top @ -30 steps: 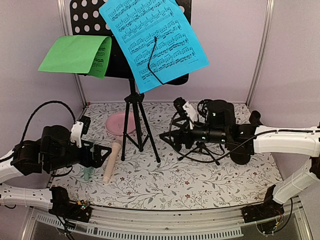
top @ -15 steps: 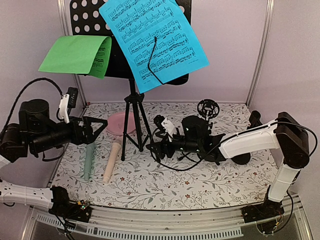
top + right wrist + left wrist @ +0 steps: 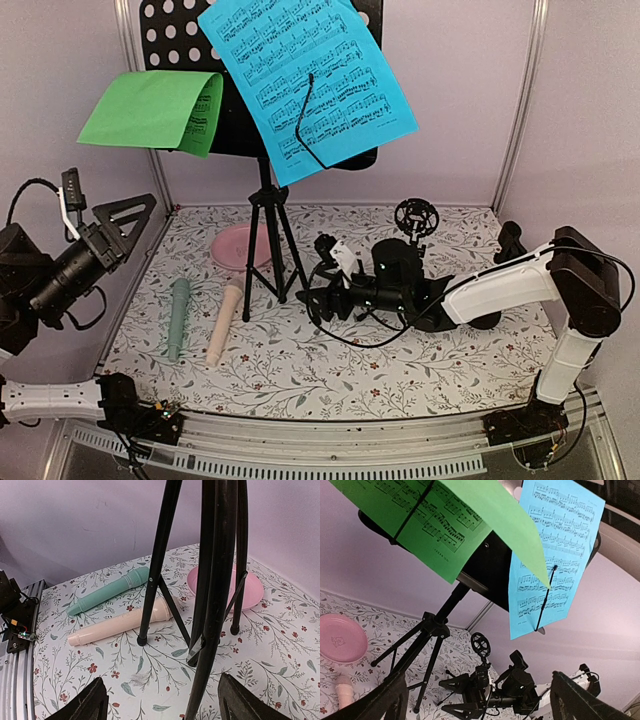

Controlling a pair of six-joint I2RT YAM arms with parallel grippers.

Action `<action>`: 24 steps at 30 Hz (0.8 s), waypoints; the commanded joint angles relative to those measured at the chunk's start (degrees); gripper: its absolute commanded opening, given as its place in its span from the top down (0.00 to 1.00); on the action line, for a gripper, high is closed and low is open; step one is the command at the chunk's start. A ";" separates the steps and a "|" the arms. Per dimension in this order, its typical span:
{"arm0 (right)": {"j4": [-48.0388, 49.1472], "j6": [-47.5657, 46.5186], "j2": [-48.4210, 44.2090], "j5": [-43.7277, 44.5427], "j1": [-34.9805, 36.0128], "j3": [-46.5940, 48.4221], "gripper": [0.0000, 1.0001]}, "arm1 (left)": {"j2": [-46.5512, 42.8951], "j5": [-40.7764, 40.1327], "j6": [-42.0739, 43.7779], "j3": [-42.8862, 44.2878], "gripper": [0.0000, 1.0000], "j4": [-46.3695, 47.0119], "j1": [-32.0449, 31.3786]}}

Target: Pack up the instrument practice props

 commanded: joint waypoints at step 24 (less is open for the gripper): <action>1.82 2.62 -1.61 -0.97 0.00 -1.08 0.23 | 10.98 -3.23 2.18 -0.09 0.04 36.59 -0.68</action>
